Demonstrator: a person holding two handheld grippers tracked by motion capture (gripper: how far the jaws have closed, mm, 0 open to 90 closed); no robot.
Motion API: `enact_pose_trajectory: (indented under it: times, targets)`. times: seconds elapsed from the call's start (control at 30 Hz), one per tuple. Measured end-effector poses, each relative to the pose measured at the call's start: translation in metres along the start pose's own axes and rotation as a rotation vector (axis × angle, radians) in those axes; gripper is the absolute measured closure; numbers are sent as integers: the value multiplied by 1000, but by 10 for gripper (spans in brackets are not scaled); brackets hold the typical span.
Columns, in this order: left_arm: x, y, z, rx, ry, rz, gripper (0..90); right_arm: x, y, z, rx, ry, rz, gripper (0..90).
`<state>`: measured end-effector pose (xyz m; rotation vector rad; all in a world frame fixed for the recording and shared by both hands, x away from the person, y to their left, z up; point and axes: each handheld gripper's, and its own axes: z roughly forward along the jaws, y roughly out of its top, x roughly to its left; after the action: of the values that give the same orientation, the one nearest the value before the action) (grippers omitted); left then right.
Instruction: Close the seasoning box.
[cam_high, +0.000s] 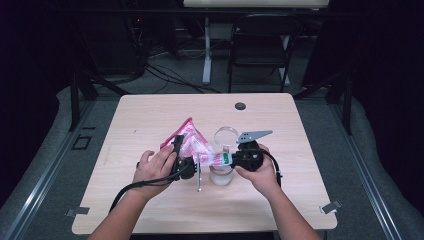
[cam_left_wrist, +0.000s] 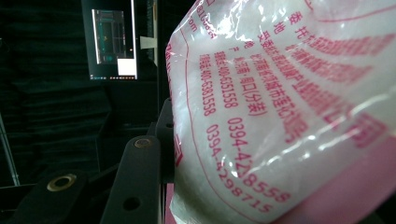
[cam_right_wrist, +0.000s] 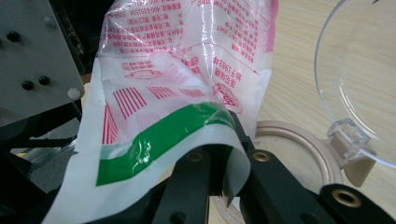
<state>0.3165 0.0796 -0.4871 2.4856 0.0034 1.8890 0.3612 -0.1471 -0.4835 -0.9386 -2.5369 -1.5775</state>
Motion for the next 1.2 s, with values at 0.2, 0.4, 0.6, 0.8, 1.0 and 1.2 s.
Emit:
enact_pose_trajectory:
  times: [0.2,0.4,0.6,0.8,1.0,1.2]
  targets:
    - [1,-1,0,-2,12,1,647,0,-2,3,14,5,0,900]
    - [1,-1,-2,4,29,14,650,0,-2,4,21,6,-1,900]
    - [0,0,-2,-5,48,17,651,0,-2,4,22,7,-1,900]
    - [0,2,-4,-7,53,35,652,0,-2,3,24,1,-1,900]
    - [2,5,-5,-11,61,51,654,-2,-3,1,18,-6,8,900]
    - [2,6,-5,-9,55,53,657,-3,-4,2,23,-2,9,900]
